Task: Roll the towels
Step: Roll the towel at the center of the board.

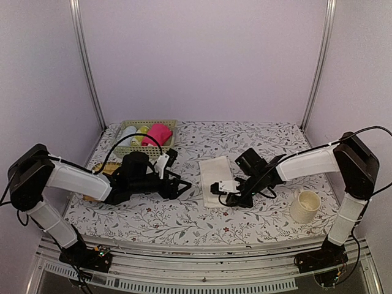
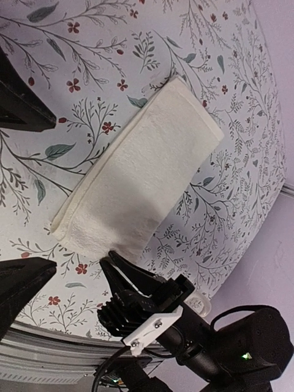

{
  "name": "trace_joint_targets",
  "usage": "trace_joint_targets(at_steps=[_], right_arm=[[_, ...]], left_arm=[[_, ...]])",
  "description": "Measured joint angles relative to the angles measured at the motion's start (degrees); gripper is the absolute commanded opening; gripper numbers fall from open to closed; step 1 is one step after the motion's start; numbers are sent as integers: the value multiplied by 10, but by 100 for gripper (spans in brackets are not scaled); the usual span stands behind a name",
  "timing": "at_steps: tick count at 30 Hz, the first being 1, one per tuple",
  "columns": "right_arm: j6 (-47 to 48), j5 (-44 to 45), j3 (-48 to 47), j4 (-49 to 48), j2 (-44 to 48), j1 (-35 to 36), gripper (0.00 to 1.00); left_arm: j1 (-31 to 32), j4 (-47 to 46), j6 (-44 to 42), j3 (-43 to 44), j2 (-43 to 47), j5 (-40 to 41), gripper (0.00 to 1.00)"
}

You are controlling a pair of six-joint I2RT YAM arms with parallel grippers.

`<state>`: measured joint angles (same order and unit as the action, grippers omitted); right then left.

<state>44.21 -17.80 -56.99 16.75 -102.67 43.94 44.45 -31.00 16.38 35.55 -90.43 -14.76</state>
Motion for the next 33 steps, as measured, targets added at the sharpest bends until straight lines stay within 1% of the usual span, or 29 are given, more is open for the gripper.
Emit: trace_joint_targets(at_steps=[6,8,12,18,27,30,33], right_arm=[[2,5,14,-4,-1,0,18],[4,1,14,-3,-2,0,25],[7,-16,11,9,-6,0,33],[8,-25,6,28,-6,0,32],[7,-7,6,28,-1,-1,31],[9,9,9,30,13,-1,32],[17,20,20,31,47,-2,33]], left_arm=[[5,-1,0,-1,0,3,72],[6,-1,0,-1,0,3,73],[7,1,-7,-1,0,2,73],[26,2,-49,-1,0,11,73],[58,0,-109,-13,-4,29,72],[71,-3,-128,-17,-7,38,72],[85,-8,-161,-17,-17,41,71]])
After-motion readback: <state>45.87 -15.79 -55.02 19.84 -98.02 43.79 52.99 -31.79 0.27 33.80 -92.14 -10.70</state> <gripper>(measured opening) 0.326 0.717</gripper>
